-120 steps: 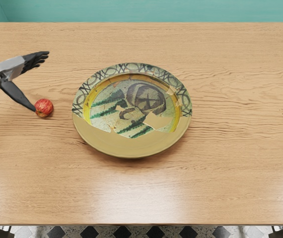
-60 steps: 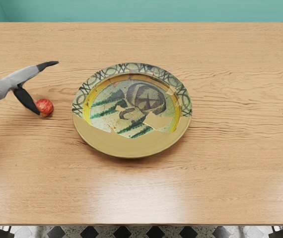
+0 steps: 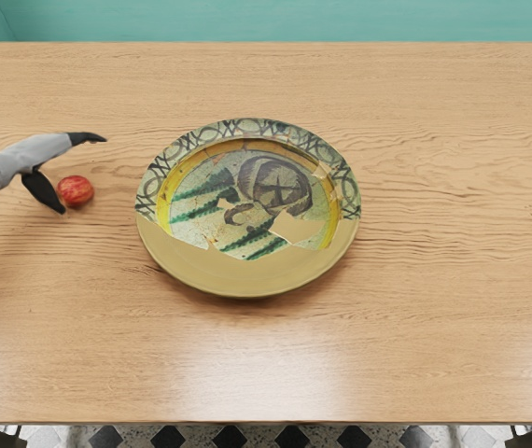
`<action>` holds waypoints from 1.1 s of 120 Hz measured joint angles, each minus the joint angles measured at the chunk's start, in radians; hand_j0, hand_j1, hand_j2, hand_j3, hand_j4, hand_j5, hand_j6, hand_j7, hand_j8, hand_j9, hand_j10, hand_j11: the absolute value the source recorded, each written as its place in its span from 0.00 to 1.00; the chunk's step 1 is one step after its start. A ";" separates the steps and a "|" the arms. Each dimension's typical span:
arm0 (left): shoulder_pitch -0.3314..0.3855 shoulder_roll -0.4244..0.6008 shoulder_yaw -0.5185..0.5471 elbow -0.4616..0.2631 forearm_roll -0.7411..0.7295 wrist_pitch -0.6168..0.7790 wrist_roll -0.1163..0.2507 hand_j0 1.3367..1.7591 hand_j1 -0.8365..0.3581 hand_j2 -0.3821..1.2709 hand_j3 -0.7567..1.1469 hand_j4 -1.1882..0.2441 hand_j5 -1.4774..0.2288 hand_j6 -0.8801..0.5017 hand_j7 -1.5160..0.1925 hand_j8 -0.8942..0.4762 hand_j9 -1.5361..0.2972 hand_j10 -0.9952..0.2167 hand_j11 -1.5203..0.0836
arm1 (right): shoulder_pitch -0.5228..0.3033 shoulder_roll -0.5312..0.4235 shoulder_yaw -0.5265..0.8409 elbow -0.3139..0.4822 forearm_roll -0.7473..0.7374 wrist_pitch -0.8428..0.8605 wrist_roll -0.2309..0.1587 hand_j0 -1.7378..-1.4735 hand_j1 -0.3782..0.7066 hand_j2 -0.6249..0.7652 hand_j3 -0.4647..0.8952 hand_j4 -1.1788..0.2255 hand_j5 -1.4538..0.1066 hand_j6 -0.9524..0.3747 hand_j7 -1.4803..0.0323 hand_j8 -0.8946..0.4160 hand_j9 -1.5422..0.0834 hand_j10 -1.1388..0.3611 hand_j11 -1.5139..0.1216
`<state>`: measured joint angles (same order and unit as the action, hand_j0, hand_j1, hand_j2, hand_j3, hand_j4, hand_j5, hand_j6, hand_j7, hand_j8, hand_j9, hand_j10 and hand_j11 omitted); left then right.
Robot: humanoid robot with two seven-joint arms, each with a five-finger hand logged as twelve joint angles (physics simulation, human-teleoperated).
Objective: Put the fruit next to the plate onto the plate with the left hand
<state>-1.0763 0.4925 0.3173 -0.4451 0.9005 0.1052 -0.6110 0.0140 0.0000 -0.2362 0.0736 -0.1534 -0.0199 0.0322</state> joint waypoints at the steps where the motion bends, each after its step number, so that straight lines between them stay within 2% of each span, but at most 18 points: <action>1: 0.000 0.000 0.001 0.000 0.000 0.001 0.000 0.76 0.78 0.25 0.40 0.69 0.71 0.49 0.74 0.51 0.70 0.66 0.79 | 0.000 0.000 0.000 0.000 0.000 0.000 0.000 0.30 0.03 0.45 0.34 0.84 0.93 0.72 0.98 0.68 0.95 0.76 0.93; 13: -0.001 -0.002 0.012 0.004 0.000 0.004 0.000 0.76 0.72 0.26 0.40 0.64 0.67 0.44 0.69 0.46 0.65 0.60 0.74 | 0.000 0.000 0.000 0.000 0.000 0.000 0.000 0.30 0.03 0.45 0.34 0.84 0.93 0.72 0.98 0.68 0.95 0.76 0.93; 37: -0.002 -0.023 0.028 0.009 0.001 0.006 0.000 0.76 0.67 0.27 0.40 0.59 0.61 0.39 0.63 0.41 0.60 0.55 0.68 | 0.000 0.000 0.000 0.000 0.000 0.000 0.000 0.30 0.03 0.45 0.34 0.84 0.93 0.72 0.98 0.68 0.95 0.76 0.93; 50: -0.002 -0.033 0.040 0.022 0.002 0.006 0.000 0.76 0.65 0.24 0.40 0.58 0.59 0.38 0.61 0.39 0.58 0.53 0.65 | 0.000 0.000 0.000 0.000 0.000 0.000 0.000 0.30 0.03 0.45 0.34 0.84 0.93 0.72 0.98 0.68 0.95 0.76 0.93; 93: -0.011 -0.041 0.082 0.042 0.001 0.006 0.000 0.76 0.54 0.30 0.40 0.51 0.51 0.30 0.54 0.32 0.51 0.44 0.57 | 0.000 0.000 0.000 0.000 0.000 0.000 0.000 0.30 0.03 0.45 0.34 0.84 0.93 0.72 0.98 0.68 0.95 0.76 0.93; 132: -0.011 -0.041 0.091 0.042 0.001 0.007 0.000 0.76 0.51 0.33 0.40 0.47 0.48 0.27 0.50 0.28 0.48 0.40 0.54 | 0.000 0.000 0.000 0.000 0.000 0.000 0.000 0.30 0.03 0.45 0.34 0.84 0.93 0.72 0.98 0.68 0.95 0.76 0.93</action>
<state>-1.0875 0.4510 0.4082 -0.4034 0.9012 0.1123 -0.6109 0.0138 0.0000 -0.2362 0.0739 -0.1534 -0.0199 0.0322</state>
